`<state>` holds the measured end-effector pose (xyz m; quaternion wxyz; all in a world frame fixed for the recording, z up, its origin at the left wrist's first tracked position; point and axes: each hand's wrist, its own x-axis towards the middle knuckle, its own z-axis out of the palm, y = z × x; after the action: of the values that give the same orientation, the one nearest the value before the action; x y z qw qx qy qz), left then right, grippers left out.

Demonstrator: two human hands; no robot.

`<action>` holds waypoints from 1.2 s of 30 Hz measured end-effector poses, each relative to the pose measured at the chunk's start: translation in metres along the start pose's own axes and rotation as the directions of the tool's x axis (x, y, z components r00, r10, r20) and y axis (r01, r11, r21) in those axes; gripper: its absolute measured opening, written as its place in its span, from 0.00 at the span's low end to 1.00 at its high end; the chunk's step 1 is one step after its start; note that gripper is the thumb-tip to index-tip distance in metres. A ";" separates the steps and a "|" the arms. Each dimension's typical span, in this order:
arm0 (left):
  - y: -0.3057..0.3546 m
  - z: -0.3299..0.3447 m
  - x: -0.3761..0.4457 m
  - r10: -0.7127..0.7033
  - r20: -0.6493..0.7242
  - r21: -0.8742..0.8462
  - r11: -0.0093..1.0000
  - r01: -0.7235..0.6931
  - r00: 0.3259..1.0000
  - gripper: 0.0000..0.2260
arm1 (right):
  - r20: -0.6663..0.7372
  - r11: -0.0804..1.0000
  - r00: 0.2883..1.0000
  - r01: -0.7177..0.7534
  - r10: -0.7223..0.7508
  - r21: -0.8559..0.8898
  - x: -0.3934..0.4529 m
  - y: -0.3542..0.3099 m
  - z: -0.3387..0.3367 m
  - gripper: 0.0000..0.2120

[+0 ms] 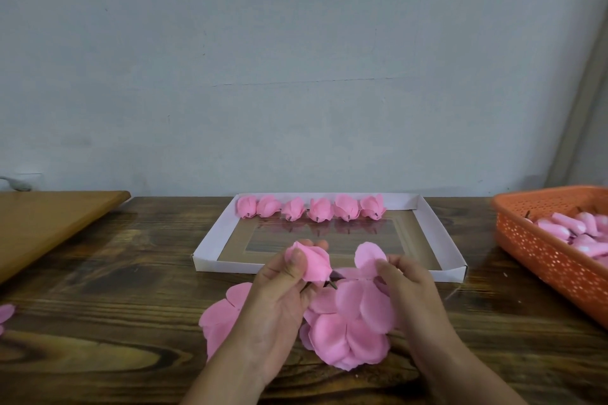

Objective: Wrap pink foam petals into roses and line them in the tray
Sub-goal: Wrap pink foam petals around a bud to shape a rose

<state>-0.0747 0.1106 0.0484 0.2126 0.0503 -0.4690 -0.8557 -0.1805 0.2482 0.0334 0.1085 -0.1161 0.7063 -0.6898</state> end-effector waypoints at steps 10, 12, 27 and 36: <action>-0.003 0.004 -0.003 0.049 -0.043 0.154 0.987 -0.042 0.998 0.12 | 0.285 0.981 0.956 -0.112 0.064 0.158 -0.007 -0.004 -0.002 0.07; -0.005 0.005 -0.003 0.082 -0.047 0.206 0.976 -0.071 0.996 0.15 | 0.380 0.983 0.925 -0.093 0.027 0.159 -0.009 -0.005 -0.003 0.07; -0.008 0.005 -0.003 0.168 -0.056 0.274 0.951 -0.147 0.984 0.16 | 0.353 0.998 0.935 -0.007 -0.014 0.060 -0.022 -0.010 0.003 0.07; -0.007 0.006 -0.003 0.151 -0.052 0.354 0.927 -0.123 0.987 0.16 | 0.385 0.947 0.922 -0.160 0.042 0.279 -0.021 -0.012 0.006 0.15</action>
<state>-0.0755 0.1197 0.0451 0.2778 0.0877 -0.6071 -0.7393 -0.1582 0.2485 0.0449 0.2933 -0.1902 0.5628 -0.7490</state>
